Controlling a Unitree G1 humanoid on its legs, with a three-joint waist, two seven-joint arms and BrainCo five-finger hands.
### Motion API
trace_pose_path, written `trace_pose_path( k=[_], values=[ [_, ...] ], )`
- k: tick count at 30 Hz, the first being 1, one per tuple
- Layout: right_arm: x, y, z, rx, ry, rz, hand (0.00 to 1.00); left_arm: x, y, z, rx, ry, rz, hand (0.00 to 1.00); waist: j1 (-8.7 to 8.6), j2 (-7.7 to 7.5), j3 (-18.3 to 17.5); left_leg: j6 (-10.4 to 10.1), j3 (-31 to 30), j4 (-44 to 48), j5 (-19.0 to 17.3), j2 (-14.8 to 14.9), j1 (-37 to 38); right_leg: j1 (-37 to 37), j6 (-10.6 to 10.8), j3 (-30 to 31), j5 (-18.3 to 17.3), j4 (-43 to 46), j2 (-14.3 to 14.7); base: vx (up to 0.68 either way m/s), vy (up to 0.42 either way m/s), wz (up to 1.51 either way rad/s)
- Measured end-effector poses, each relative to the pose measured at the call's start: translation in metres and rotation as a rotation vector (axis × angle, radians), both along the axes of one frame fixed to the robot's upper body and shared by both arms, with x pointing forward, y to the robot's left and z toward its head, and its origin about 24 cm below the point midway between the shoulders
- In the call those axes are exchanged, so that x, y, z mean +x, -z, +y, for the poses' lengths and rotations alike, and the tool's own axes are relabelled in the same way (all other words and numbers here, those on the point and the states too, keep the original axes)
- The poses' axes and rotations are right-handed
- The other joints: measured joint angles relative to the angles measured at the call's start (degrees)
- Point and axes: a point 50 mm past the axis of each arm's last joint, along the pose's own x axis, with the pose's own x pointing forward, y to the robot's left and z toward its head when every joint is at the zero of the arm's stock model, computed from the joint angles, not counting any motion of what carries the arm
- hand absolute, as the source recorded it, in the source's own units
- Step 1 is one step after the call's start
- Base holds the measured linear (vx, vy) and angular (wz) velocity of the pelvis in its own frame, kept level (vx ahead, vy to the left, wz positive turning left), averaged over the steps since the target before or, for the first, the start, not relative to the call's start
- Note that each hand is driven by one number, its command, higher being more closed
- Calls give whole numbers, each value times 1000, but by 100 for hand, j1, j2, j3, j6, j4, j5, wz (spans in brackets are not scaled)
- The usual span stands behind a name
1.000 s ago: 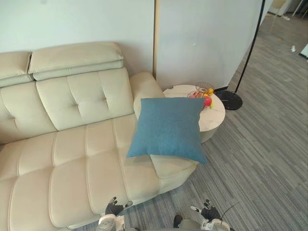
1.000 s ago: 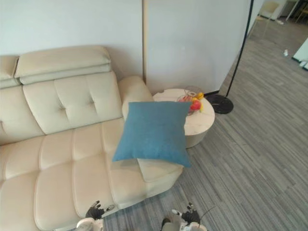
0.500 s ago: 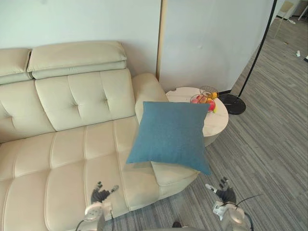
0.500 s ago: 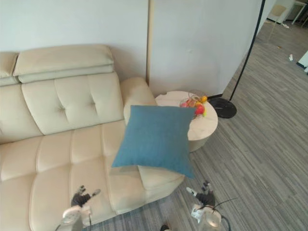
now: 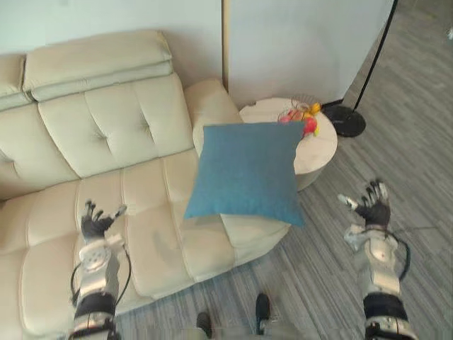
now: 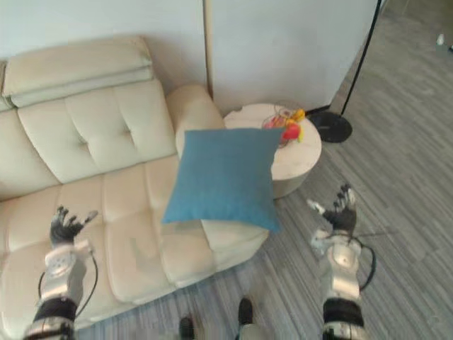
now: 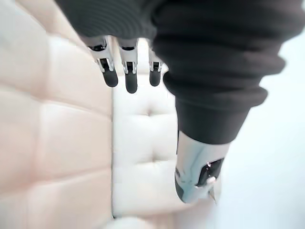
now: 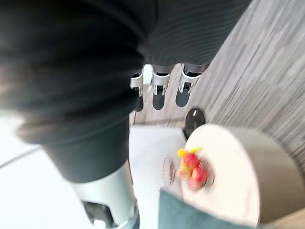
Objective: Pick up cushions and gather them together orderly.
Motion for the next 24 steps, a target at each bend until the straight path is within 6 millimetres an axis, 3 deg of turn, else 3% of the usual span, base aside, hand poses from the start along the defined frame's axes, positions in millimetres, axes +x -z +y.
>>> trace_pose_path(
  k=[7, 11, 20, 24],
  values=[
    [47, -80, 46, 57, -151, -232, 0, 61, -71, -50, -2, 144, -190, 0, 53, 47, 447, -31, 106, 9, 223, 27, -653, -862, -61, 70, 44, 411, -8, -59, -24, -3],
    [67, -110, 69, 65, -219, -269, 0, 84, -92, -82, -26, 217, -205, 0, 41, 64, 618, -48, 228, 42, 259, 30, -1022, -1337, -75, 129, 35, 596, -31, -16, 1, -7],
    [78, -139, 82, 65, -232, -301, 0, 100, -125, -109, -26, 279, -255, 0, 28, 135, 848, -98, 416, 91, 309, 57, -1392, -1710, -76, 126, 34, 667, -51, 2, 0, 0],
    [81, -154, 85, 67, -229, -328, 0, 105, -146, -115, -12, 291, -295, 0, 2, 139, 885, -122, 942, 79, 355, 160, -1719, -2113, -78, 132, 36, 757, -94, 2, -4, 3]
  ],
)
